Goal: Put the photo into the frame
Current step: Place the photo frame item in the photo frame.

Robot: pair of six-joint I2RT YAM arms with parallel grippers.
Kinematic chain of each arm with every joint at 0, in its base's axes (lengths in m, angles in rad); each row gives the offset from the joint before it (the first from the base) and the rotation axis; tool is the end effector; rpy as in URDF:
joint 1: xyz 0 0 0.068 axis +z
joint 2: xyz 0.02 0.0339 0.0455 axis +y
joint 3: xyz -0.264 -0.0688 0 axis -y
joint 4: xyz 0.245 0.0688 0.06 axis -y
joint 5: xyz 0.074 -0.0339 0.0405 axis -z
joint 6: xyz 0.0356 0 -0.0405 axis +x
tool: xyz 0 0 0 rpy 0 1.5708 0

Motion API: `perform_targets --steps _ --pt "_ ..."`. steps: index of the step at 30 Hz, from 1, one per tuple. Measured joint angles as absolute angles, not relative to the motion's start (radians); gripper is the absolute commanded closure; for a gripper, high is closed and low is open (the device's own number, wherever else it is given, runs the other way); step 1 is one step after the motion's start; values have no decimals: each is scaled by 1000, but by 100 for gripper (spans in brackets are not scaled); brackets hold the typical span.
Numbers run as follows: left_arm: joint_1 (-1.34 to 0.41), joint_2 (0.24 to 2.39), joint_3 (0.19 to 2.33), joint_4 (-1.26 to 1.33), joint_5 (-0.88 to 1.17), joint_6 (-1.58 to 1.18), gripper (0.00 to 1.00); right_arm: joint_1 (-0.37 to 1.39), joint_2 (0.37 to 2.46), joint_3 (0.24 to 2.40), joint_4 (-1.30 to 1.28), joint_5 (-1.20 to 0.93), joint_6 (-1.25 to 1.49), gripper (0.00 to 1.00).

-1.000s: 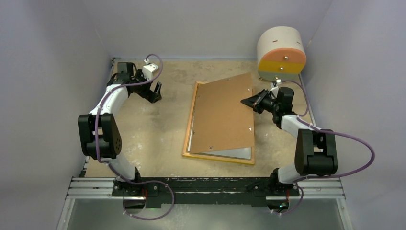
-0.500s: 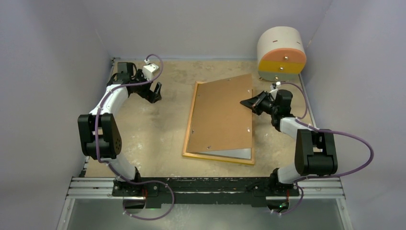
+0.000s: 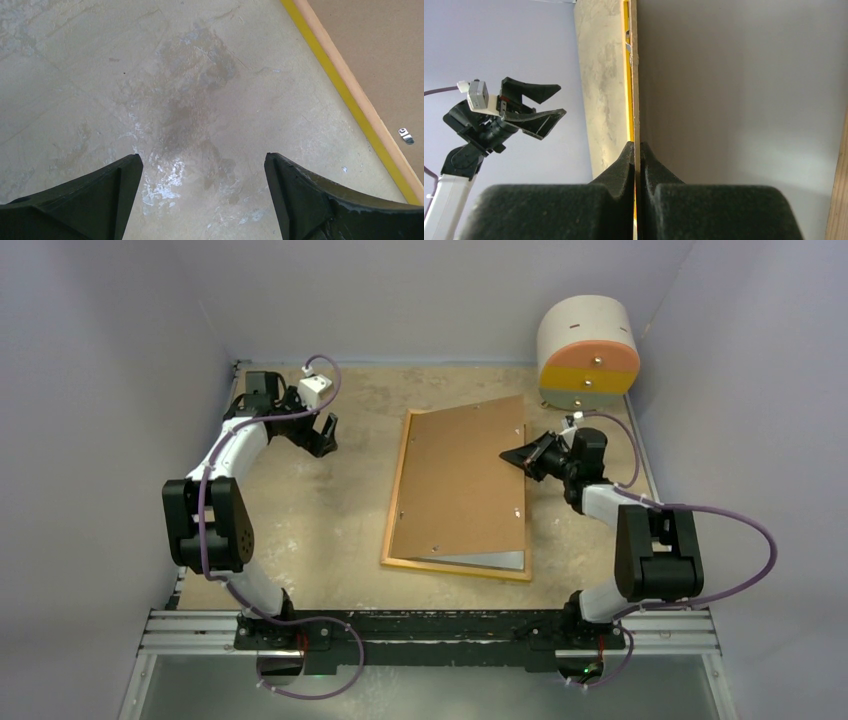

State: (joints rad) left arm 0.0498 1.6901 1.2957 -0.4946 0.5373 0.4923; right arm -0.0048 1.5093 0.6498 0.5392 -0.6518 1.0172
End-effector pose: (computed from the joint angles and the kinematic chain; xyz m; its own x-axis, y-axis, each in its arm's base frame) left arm 0.3670 0.0000 0.2557 -0.5513 0.3791 -0.7432 0.6127 0.7886 -0.0523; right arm 0.3064 0.0201 0.1984 -0.6521 0.6794 -0.3365 -0.0329 0.4181 0.9078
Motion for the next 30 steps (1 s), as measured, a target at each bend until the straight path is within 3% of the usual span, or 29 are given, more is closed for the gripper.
perform_targets --steps 14,23,26,30 --pt "50 1679 1224 -472 497 496 0 146 1600 657 634 -584 1053 100" --pt "68 1719 1212 -453 436 485 0 280 1664 773 575 -465 1044 99" --pt "86 1752 1211 -445 419 481 0 323 1665 810 537 -410 1038 91" --pt "96 1765 1209 -432 398 481 0 365 1689 861 479 -337 1013 69"
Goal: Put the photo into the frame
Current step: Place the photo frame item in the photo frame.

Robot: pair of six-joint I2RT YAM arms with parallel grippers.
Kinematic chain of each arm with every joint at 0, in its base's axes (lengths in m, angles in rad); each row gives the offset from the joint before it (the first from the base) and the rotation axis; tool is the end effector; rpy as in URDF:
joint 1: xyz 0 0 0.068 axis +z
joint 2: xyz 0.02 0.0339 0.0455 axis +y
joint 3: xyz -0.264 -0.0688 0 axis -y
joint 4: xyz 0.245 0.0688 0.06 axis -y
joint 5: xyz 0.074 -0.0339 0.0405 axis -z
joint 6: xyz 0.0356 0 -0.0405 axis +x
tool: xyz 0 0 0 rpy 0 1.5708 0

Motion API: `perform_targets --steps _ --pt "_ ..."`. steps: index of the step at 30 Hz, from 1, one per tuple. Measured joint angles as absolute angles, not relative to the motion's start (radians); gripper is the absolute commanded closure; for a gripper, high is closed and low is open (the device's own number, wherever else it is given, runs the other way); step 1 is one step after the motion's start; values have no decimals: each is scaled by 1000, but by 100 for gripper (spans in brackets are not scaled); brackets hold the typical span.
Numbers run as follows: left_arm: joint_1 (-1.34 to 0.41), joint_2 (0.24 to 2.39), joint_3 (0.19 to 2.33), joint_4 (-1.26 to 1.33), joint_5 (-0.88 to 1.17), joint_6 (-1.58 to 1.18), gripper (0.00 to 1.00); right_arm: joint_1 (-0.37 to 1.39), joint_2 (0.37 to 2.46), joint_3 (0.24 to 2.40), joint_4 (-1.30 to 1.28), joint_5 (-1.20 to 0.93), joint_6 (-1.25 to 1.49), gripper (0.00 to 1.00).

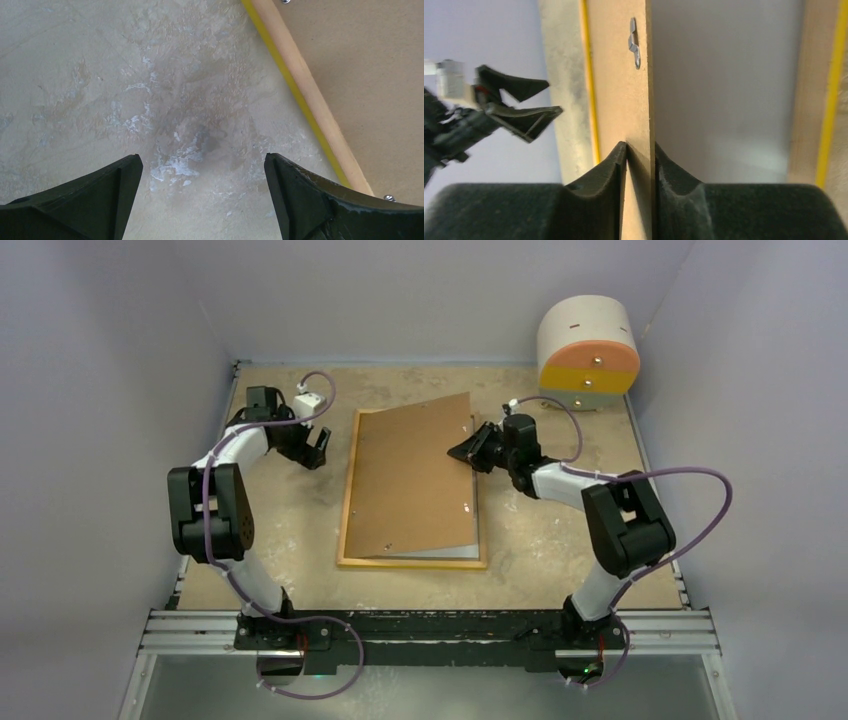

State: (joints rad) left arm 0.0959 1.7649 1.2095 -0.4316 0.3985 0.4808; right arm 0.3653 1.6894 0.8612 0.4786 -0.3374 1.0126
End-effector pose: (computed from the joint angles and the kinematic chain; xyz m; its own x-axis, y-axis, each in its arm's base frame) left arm 0.3692 0.0216 0.2052 -0.6787 0.3629 -0.6384 0.4946 0.8685 -0.0321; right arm 0.3341 0.1404 0.1989 -0.7018 0.5885 -0.4014 -0.0610 0.5118 0.8570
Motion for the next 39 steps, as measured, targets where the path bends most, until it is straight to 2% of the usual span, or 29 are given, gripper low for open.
perform_targets --steps 5,10,11,12,13,31,39 --pt "100 1777 1207 -428 386 482 0 404 1777 955 336 -252 949 47" --pt "107 1777 1195 -428 376 482 0 422 1790 1012 189 -189 887 31" --pt "107 1777 1194 -427 372 482 0 425 1790 1025 165 -177 877 23" --pt "107 1777 1194 -427 368 482 0 427 1790 1042 139 -164 864 8" --pt "107 1777 1194 -427 365 482 0 430 1789 1059 115 -150 853 2" --pt "107 1777 1195 -440 360 482 0 458 1790 1293 -206 0 651 1" --pt "107 1777 1240 -477 360 463 0 443 1657 1187 -188 66 659 1"
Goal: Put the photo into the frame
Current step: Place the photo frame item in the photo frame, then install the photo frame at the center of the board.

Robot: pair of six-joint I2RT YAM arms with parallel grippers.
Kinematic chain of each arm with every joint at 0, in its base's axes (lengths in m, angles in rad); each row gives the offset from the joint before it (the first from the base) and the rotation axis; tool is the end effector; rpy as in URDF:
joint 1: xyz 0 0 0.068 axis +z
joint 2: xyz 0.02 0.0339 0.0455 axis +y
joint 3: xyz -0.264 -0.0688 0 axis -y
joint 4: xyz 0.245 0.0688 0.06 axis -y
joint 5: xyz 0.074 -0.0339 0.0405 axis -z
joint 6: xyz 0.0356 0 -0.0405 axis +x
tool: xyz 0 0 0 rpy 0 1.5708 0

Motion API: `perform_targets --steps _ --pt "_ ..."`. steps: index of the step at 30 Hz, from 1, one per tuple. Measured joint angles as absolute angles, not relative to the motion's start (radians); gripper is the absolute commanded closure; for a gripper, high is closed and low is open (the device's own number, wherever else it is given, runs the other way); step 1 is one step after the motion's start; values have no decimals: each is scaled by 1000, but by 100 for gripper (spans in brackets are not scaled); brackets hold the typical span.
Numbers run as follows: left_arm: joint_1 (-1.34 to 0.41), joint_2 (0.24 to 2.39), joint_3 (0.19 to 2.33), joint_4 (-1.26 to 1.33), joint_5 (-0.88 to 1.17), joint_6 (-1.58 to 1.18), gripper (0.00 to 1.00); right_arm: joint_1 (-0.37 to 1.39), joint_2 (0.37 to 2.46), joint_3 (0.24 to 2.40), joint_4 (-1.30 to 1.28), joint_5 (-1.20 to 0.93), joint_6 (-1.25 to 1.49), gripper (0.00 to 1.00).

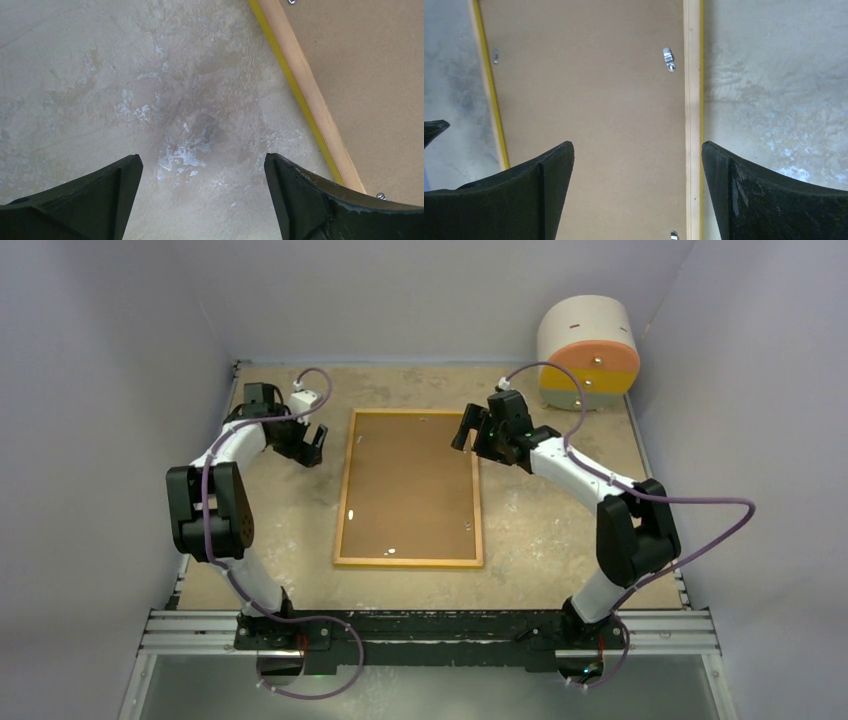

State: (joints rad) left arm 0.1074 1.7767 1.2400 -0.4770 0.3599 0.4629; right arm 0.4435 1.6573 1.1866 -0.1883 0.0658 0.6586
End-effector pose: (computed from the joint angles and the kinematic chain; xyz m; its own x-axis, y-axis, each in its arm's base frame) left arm 0.3711 0.0274 0.2071 -0.7172 0.3430 -0.6066 0.4527 0.8911 -0.0314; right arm 0.3397 0.1588 0.2518 -0.6707 0.3575 -0.6499 0.0370 0.8912 0.4520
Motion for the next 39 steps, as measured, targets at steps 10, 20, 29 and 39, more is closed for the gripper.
perform_targets --steps 10,20,29,39 --pt "107 1777 1232 -502 420 452 12 484 1649 1042 -2 -98 660 18" --pt "91 1821 1163 -572 600 403 48 818 1806 1116 196 -167 728 27" --pt "80 1861 1155 -593 693 403 57 855 1971 1178 292 -231 771 34" --pt "77 1874 1135 -588 761 396 80 865 2086 1259 366 -308 821 40"
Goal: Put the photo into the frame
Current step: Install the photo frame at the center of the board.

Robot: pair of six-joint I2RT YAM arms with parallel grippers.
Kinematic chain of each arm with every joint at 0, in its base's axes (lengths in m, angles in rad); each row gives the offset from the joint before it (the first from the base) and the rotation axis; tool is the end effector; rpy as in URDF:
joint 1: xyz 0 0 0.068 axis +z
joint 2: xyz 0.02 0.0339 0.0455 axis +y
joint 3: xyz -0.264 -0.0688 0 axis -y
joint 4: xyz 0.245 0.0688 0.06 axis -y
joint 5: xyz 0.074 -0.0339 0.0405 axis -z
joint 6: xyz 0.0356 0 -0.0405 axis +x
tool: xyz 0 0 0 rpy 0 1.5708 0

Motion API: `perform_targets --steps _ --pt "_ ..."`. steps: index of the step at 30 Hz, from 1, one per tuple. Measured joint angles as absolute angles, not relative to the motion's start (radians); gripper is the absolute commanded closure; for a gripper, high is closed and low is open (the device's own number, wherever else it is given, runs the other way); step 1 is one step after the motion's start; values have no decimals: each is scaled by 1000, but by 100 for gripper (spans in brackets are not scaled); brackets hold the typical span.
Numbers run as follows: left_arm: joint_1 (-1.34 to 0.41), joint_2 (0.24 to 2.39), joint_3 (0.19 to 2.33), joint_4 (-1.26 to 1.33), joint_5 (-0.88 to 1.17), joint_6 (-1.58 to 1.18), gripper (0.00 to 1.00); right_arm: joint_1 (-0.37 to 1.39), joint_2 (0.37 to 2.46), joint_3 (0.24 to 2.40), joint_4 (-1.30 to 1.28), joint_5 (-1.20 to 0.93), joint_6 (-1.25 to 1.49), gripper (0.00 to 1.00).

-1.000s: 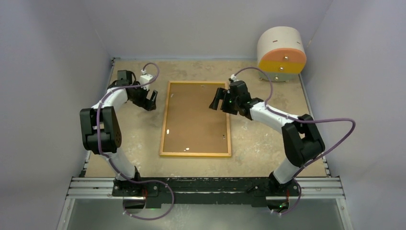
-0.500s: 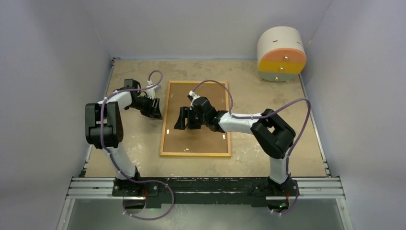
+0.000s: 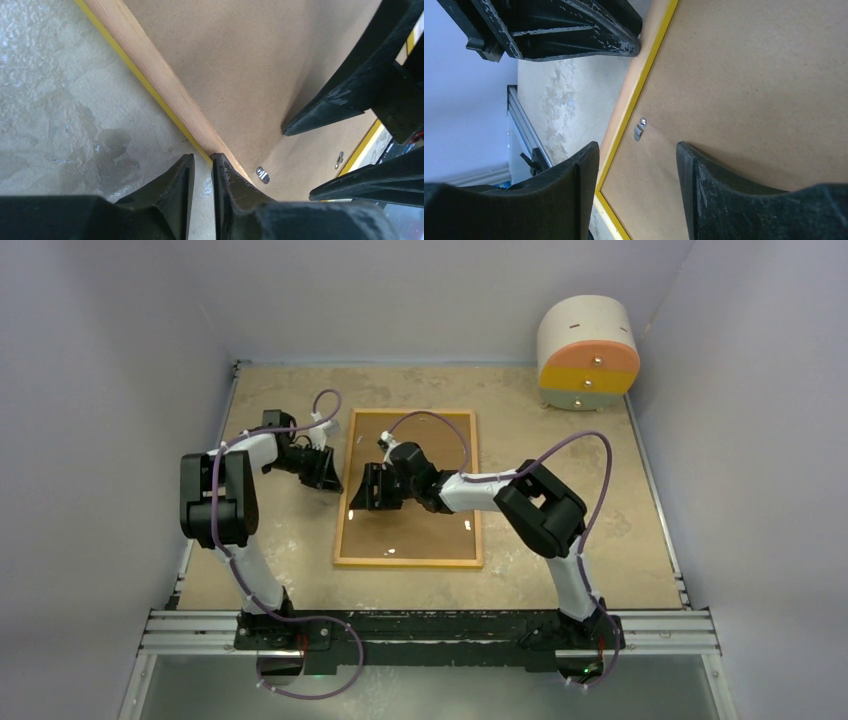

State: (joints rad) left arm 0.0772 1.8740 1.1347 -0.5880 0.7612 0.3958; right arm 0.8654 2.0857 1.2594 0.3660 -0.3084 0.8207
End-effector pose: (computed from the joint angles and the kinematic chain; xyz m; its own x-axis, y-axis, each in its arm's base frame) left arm 0.3452 0.0021 0.1479 -0.8504 0.2142 -0.4806 0.4745 0.7067 -0.5247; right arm 0.2880 0.3548 0.1558 -0.8561 0.0699 -0.5121 -0.4040 0.5274 0.7474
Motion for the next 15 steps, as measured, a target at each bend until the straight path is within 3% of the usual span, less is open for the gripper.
perform_targets --steps 15 --pt "78 1874 1126 -581 783 382 82 879 2169 1315 437 -396 901 48"
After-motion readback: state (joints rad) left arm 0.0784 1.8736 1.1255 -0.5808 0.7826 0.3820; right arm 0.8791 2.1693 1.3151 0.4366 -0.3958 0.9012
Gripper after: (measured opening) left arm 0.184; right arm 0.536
